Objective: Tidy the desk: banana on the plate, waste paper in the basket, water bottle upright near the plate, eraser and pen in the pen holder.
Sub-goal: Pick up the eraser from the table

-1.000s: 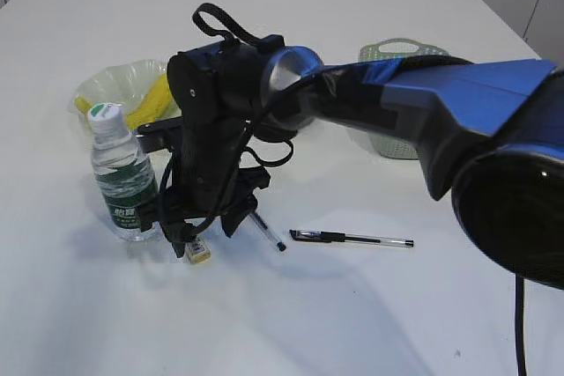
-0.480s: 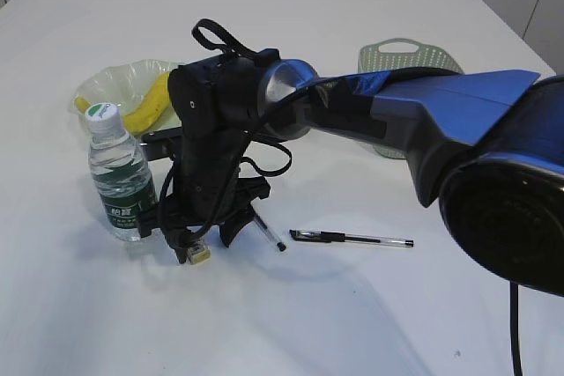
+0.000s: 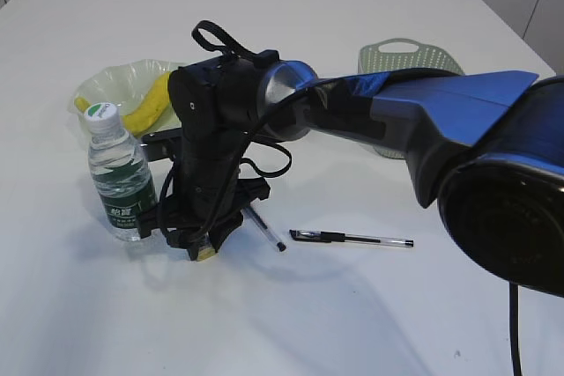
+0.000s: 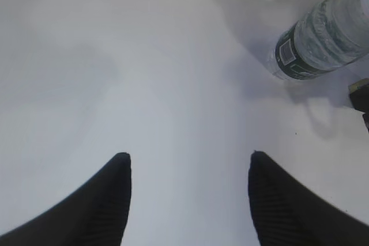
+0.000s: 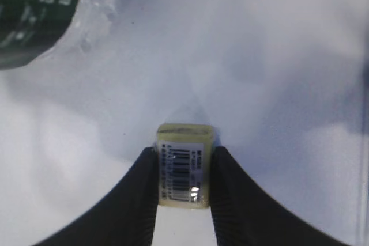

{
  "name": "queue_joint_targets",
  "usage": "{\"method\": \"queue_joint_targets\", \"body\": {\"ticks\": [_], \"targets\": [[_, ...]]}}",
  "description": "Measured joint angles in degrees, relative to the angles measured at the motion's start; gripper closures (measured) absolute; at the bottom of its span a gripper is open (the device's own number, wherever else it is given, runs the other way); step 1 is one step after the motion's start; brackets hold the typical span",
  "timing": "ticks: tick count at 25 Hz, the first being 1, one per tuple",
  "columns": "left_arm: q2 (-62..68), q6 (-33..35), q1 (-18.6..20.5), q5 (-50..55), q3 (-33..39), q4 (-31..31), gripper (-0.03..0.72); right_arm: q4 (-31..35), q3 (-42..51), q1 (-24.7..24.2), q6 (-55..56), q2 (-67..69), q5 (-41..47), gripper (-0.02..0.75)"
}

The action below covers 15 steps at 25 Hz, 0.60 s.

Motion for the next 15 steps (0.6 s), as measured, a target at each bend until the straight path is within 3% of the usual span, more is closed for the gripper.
{"method": "queue_joint_targets", "body": {"ticks": [15], "targets": [[0.00, 0.00, 0.00, 0.00, 0.00, 0.00, 0.241, 0.00, -0.12, 0.00, 0.00, 0.00, 1.56, 0.569]]}}
